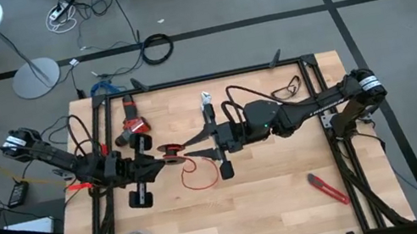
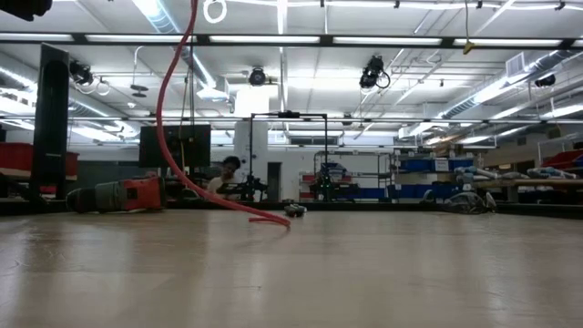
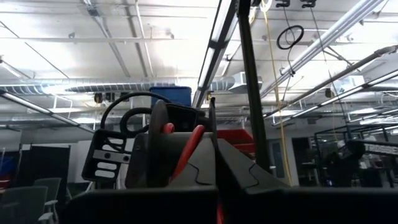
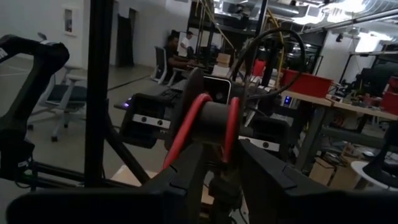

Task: Coil cords
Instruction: Coil the red wire onto the black spool

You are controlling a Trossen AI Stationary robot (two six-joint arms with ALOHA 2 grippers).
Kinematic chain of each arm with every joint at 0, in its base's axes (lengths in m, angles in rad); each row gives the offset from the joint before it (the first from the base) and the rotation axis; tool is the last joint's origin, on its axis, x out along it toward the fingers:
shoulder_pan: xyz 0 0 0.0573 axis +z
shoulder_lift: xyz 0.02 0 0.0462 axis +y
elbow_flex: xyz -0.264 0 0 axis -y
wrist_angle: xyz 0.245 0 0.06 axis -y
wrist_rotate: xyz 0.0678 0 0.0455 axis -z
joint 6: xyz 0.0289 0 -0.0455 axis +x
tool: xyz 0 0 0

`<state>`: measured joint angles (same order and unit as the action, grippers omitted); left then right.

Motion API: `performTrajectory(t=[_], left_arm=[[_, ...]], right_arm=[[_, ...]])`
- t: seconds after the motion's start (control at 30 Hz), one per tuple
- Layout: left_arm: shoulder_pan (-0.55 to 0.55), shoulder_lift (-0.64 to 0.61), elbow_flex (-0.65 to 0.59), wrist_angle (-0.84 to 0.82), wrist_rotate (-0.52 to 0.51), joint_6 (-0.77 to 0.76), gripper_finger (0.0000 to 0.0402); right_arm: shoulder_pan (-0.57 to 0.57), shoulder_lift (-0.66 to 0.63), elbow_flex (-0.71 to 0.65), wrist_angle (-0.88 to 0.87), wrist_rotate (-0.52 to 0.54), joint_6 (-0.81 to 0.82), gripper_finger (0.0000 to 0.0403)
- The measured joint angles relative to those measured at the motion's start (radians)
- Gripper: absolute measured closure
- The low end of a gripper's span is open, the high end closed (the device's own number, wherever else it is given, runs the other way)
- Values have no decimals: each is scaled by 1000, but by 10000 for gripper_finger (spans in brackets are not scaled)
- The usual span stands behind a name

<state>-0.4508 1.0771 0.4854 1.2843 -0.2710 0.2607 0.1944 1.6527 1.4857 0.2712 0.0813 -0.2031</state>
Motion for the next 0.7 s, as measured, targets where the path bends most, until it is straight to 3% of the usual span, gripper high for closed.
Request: performTrajectory(t=[0.23, 0.5, 0.7], left_arm=[[0, 2, 0, -4, 8, 0, 401], [0, 2, 0, -5, 13, 0, 401], [0, 3, 0, -26, 13, 1, 401]], right_arm=[[-4, 0, 0, -6, -1, 0, 311], [-13, -1, 0, -26, 1, -39, 393], [-13, -2, 0, -29, 2, -57, 399]])
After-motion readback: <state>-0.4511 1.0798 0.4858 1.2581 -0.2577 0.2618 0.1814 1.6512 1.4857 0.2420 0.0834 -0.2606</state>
